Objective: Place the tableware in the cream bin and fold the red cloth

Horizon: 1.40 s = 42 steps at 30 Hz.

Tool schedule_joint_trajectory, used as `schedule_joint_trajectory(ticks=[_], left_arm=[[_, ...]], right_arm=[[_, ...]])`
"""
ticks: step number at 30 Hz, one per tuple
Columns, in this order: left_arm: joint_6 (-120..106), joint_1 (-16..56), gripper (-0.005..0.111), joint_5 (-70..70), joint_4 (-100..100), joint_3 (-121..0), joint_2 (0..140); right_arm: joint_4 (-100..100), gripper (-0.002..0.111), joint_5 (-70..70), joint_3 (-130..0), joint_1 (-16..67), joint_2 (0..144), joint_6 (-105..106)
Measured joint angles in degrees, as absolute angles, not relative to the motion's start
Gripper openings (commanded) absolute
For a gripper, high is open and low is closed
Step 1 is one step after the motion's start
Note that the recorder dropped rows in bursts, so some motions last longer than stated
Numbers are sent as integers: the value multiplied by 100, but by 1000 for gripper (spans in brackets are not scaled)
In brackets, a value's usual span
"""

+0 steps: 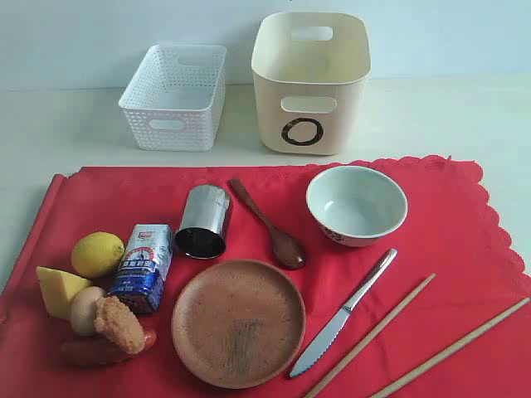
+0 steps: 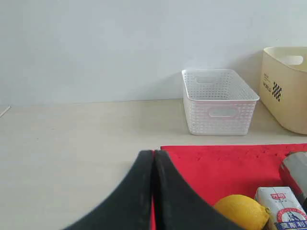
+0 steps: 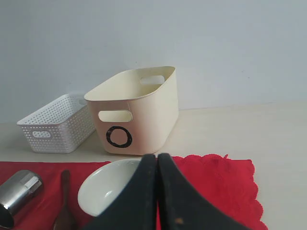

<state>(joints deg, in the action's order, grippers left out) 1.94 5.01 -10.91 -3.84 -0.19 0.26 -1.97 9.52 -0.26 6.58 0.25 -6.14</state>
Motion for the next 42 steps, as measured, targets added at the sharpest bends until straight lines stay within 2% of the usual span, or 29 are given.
schedule_joint_trajectory(ticks=[32,38,42], left_arm=[[194,501,2,-1091,-384,-19,26],[1230,501,2,74,-384,3,26],[1461,501,2,237,-384,3,26]], right_arm=[[-197,0,952,-26,658,25,-614],[-197,0,952,-26,658,25,-614],[-197,0,952,-26,658,25,-614]])
